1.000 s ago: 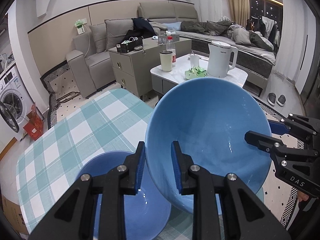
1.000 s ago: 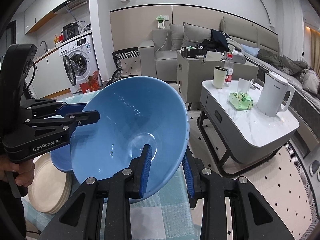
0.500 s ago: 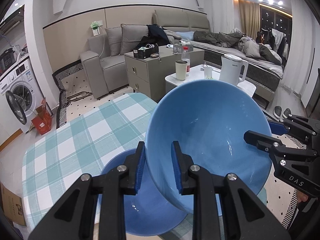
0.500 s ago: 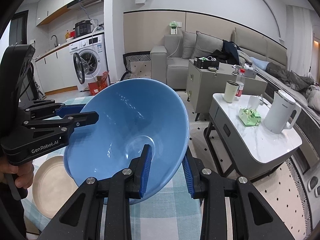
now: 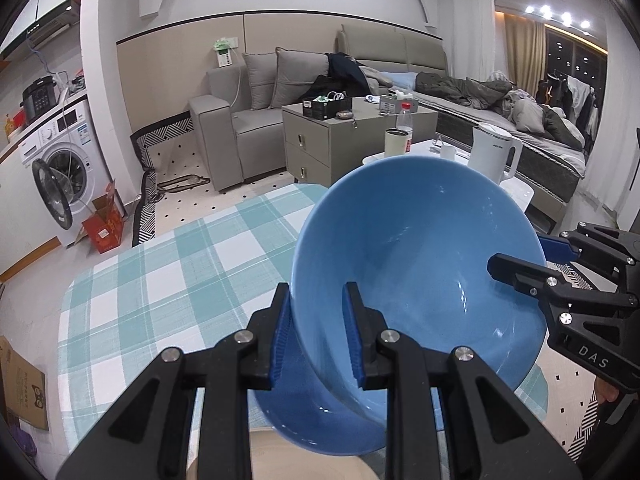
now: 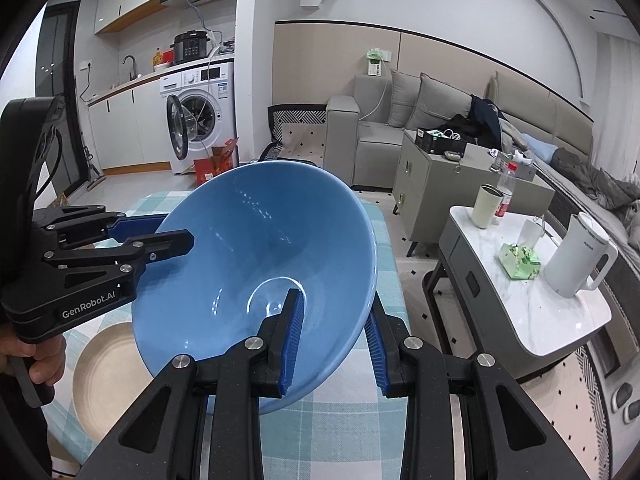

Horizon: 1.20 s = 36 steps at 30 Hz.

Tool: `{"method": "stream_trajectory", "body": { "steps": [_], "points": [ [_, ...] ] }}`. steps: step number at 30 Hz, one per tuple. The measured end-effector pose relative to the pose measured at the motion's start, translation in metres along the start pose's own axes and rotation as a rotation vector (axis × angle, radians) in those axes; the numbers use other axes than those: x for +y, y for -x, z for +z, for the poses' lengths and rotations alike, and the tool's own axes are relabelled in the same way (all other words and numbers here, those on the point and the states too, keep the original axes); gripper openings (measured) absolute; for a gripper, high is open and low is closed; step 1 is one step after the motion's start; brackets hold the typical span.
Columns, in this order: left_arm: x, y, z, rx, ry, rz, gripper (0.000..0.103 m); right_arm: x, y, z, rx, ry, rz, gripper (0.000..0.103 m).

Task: Organize plates and bowls
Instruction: 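Lower the held light blue bowl into the stacked blue bowls with both grippers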

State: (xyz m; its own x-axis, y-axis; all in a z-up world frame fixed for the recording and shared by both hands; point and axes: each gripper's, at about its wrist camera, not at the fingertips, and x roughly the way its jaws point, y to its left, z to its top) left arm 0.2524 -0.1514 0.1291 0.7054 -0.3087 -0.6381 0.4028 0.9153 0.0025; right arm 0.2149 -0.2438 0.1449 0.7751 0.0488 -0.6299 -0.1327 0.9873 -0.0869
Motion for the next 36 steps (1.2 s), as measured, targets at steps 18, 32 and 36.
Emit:
{"method": "stream_trajectory", "body": {
  "steps": [18, 32, 36],
  "points": [
    [0.027, -0.008, -0.021, 0.045, 0.047, 0.044, 0.024, 0.027, -0.040, 0.002, 0.063, 0.025, 0.055, 0.031],
    [0.042, -0.018, -0.039, 0.086, 0.074, 0.065, 0.024, 0.044, -0.072, -0.011, 0.128, 0.060, 0.074, 0.031],
    [0.045, -0.023, -0.043, 0.097, 0.077, 0.066, 0.024, 0.046, -0.079, -0.015, 0.141, 0.069, 0.073, 0.031]
  ]
}}
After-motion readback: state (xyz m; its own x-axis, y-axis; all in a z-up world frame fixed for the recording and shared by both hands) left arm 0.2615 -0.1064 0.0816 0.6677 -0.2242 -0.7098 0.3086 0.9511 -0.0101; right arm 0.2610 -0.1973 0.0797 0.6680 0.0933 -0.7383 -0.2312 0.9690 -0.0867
